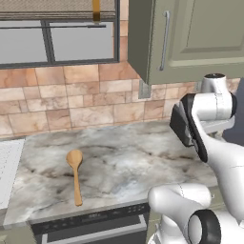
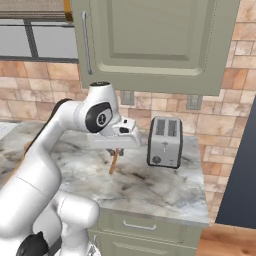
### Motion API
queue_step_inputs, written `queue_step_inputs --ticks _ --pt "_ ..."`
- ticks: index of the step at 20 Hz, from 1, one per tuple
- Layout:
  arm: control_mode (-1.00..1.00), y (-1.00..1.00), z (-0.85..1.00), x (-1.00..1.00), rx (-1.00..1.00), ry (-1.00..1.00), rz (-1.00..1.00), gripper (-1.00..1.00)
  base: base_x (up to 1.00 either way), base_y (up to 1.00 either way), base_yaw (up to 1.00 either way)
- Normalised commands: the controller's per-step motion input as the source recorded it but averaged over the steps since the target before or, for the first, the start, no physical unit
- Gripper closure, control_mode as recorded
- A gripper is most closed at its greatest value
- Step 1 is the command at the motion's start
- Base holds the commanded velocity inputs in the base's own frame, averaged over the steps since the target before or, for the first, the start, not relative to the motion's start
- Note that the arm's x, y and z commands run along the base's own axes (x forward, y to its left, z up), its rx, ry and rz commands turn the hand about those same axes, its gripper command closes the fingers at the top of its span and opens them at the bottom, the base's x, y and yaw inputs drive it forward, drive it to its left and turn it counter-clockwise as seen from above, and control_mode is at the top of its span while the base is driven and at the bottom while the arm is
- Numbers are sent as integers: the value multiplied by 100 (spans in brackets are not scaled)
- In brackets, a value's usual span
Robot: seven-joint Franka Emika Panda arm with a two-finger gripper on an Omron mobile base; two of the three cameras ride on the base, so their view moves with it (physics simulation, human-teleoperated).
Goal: Organize the utensils by type. Pick up the wooden spoons from the counter and place them in the open cabinet. Then pick up the metallic utensils from the counter and place them in the open drawer.
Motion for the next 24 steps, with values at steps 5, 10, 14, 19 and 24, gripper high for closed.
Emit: queue_step_inputs --ticks 5,10,14,19,24 --pt "-100 36 26 -1 0 -6 4 100 0 0 0" --pt "-100 36 45 0 0 -10 3 100 0 0 0" --pt "-100 47 36 0 0 -20 1 100 0 0 0" --pt "-100 51 32 -1 0 -21 0 100 0 0 0" --pt "-100 58 24 0 0 -19 0 100 0 0 0"
